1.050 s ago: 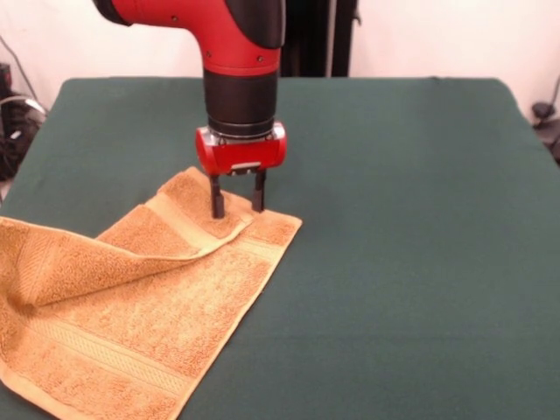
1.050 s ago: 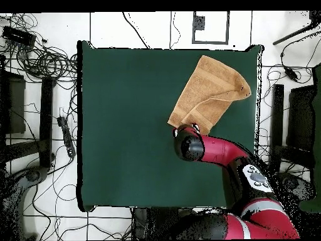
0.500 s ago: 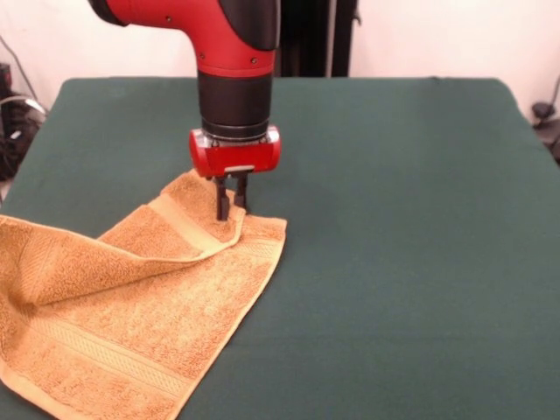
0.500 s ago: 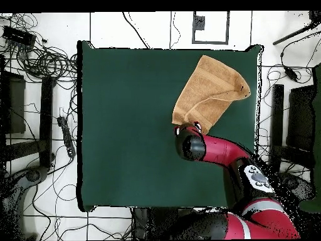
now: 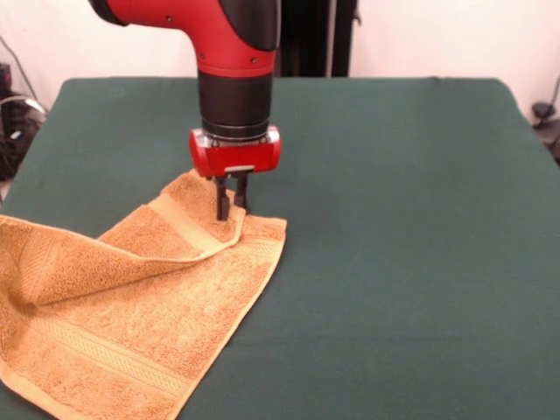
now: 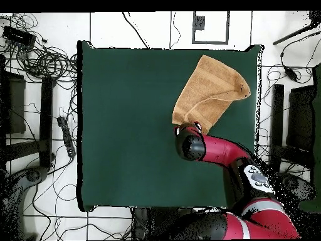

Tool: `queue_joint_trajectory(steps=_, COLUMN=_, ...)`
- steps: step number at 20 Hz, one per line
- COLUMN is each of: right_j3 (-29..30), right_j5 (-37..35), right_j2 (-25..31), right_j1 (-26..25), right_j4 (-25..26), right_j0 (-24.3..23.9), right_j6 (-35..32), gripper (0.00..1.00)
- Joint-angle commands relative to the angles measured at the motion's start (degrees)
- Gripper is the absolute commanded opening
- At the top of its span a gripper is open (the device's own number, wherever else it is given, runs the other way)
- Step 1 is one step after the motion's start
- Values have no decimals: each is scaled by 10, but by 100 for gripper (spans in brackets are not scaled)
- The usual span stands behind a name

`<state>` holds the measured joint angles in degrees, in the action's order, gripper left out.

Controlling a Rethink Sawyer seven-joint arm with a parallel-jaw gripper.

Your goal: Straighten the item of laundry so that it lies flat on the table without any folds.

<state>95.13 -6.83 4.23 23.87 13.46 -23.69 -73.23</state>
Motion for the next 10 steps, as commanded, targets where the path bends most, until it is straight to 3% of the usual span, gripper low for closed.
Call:
queue_joint_trajectory(steps=1, right_j3=-16, right_j5=63, right_j2=13, right_j1=-124, right_j4=-26, right_j0=9, right_j6=-143, gripper=0)
queue_joint_trajectory(steps=10, right_j3=-10, right_j5=74, right_j2=9, right_j1=-124, right_j4=-25, right_j0=10, right_j6=-148, gripper=0)
